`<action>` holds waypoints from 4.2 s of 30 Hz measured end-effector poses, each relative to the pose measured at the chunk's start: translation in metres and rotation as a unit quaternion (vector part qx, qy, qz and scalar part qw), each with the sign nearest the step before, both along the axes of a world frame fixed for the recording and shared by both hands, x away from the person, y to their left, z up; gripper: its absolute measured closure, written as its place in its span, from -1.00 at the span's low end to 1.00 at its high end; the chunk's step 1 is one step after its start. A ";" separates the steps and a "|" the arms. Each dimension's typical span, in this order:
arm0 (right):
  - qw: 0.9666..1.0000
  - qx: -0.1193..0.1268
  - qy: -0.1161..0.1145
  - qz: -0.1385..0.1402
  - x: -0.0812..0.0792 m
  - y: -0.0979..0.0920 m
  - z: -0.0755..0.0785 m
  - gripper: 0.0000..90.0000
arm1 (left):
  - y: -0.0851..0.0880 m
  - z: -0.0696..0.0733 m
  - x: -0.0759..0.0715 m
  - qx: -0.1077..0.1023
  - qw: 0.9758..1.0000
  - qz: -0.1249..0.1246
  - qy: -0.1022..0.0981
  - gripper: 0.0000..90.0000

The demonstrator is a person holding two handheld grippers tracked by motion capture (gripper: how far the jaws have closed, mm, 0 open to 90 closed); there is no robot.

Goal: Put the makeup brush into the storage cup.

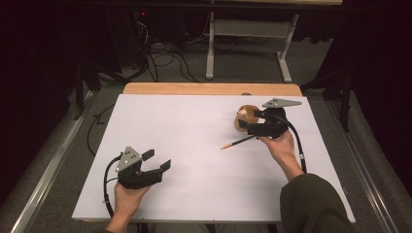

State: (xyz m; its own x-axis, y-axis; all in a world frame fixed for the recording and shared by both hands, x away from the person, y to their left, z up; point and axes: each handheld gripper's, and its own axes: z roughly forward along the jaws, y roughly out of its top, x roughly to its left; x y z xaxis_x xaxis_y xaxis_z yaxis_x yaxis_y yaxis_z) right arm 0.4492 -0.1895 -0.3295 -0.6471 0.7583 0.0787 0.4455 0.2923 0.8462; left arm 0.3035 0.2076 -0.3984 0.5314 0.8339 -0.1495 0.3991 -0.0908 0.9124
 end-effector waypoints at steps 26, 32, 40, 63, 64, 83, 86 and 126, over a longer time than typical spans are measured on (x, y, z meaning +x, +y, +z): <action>0.988 -0.123 0.069 0.061 0.004 0.016 0.013 -0.36 | 0.001 0.000 0.000 0.001 1.000 0.000 0.000 -0.41; 0.984 -0.147 0.074 0.071 0.006 0.021 0.015 -0.33 | 0.001 0.000 0.000 -0.003 1.000 0.001 0.001 -0.41; 0.976 -0.172 0.096 0.092 0.009 0.022 0.015 -0.25 | 0.001 0.000 0.000 -0.002 1.000 0.001 0.000 -0.40; 0.952 -0.257 0.112 0.126 0.021 0.036 0.006 -0.12 | 0.001 0.001 -0.001 0.000 1.000 0.005 -0.002 -0.41; 0.949 -0.263 0.116 0.127 0.022 0.038 0.004 -0.11 | 0.002 0.001 -0.001 -0.002 1.000 0.005 -0.003 -0.41; 0.925 -0.310 0.160 0.151 0.037 0.042 -0.021 -0.03 | 0.001 0.000 -0.001 -0.003 1.000 0.000 -0.001 -0.42; 0.922 -0.315 0.166 0.150 0.040 0.042 -0.024 -0.03 | 0.001 0.000 0.000 -0.004 1.000 0.000 -0.001 -0.42; 0.903 -0.346 0.206 0.147 0.059 0.052 -0.058 -0.09 | 0.000 0.000 -0.001 -0.002 1.000 -0.007 -0.001 -0.43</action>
State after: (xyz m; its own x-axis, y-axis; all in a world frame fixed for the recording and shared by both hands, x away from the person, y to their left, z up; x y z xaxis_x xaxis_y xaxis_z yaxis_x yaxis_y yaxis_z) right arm 0.5080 -0.1374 -0.3878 -0.8526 0.5179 -0.0693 0.4975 0.8452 0.1952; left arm 0.3025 0.2075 -0.3982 0.5433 0.8256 -0.1526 0.3962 -0.0919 0.9135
